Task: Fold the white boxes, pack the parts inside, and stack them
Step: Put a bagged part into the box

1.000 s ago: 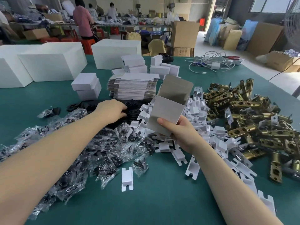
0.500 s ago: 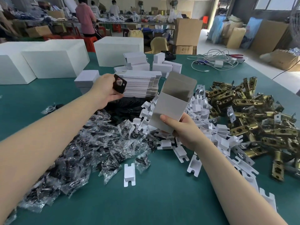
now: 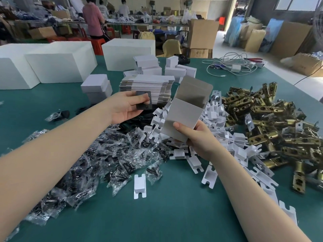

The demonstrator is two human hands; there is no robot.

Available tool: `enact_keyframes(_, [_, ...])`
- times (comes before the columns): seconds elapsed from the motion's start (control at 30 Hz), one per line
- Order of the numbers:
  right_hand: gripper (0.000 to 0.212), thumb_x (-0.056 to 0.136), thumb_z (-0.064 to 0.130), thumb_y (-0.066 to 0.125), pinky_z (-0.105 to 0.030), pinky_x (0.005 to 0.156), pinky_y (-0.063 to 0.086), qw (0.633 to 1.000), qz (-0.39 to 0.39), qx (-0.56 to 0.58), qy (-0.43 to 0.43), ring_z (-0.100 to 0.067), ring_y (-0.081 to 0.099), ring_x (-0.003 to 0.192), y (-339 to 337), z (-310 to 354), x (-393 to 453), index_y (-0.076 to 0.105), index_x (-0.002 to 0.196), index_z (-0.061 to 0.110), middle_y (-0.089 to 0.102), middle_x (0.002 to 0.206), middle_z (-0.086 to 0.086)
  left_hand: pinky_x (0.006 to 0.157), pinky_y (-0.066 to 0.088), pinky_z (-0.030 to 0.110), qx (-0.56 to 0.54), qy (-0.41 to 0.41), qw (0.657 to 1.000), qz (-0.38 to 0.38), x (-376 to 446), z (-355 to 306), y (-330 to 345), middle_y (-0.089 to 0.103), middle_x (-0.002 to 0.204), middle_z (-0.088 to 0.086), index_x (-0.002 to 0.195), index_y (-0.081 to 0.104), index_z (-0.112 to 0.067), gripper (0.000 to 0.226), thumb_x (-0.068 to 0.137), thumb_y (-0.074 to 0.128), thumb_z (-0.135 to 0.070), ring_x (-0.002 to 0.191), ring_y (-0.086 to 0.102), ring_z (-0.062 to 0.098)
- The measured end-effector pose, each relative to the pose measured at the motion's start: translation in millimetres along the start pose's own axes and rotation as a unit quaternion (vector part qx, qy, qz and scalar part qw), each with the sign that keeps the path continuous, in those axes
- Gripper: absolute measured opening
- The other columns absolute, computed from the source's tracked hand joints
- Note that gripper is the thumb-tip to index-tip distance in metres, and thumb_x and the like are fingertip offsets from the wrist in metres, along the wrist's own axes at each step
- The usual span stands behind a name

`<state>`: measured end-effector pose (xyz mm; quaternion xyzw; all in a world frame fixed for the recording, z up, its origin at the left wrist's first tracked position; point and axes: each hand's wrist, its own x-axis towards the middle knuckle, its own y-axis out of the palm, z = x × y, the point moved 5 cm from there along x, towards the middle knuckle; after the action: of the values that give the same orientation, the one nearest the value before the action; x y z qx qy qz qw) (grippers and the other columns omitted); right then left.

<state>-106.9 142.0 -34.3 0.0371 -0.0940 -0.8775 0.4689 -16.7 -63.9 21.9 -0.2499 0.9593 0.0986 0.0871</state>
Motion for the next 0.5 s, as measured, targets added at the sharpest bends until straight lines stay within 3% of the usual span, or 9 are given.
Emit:
enact_keyframes(0.2, [0.048,0.072,0.027,0.076,-0.046,0.082,0.054,1.000,-0.001,-0.004,0.001,-0.016,0.069,0.091,-0.2,0.2,0.7,0.062,0.116,0.015,0.074,0.100,0.004,0.052,0.056,0.019,0.013,0.007,0.999,-0.030,4.1,5.0,-5.7,0.075,0.080,-0.004,0.112,0.062,-0.030,0.023,0.094,0.064,-0.016,0.070,0.073,0.011])
enact_keyframes(0.3, [0.048,0.073,0.025,0.075,-0.048,0.084,0.053,1.000,-0.004,0.000,0.001,-0.016,0.069,0.092,-0.5,-0.3,0.7,0.062,0.118,0.014,0.073,0.101,0.002,0.057,0.057,0.019,0.017,0.015,0.999,-0.028,3.5,5.2,-2.7,0.073,0.086,0.000,0.110,0.067,-0.022,0.017,0.099,0.058,-0.014,0.074,0.074,0.011])
enact_keyframes(0.4, [0.047,0.073,0.025,0.075,-0.048,0.083,0.052,1.000,-0.004,0.000,-0.001,-0.016,0.069,0.090,-0.7,-0.6,0.6,0.062,0.116,0.014,0.073,0.098,0.004,0.072,0.060,0.024,-0.022,0.020,1.000,0.009,3.3,3.5,-0.5,0.073,0.101,0.003,0.115,0.067,-0.015,0.033,0.097,0.049,0.007,0.090,0.073,0.014])
enact_keyframes(0.5, [0.049,0.072,0.026,0.076,-0.045,0.080,0.054,1.000,-0.002,0.000,-0.001,-0.015,0.069,0.090,-0.7,-0.5,0.7,0.061,0.118,0.014,0.074,0.098,0.005,0.074,0.058,0.020,0.093,0.058,0.994,0.010,2.8,2.5,-2.7,0.071,0.108,0.001,0.125,0.060,-0.018,0.057,0.087,0.047,0.023,0.096,0.070,0.010])
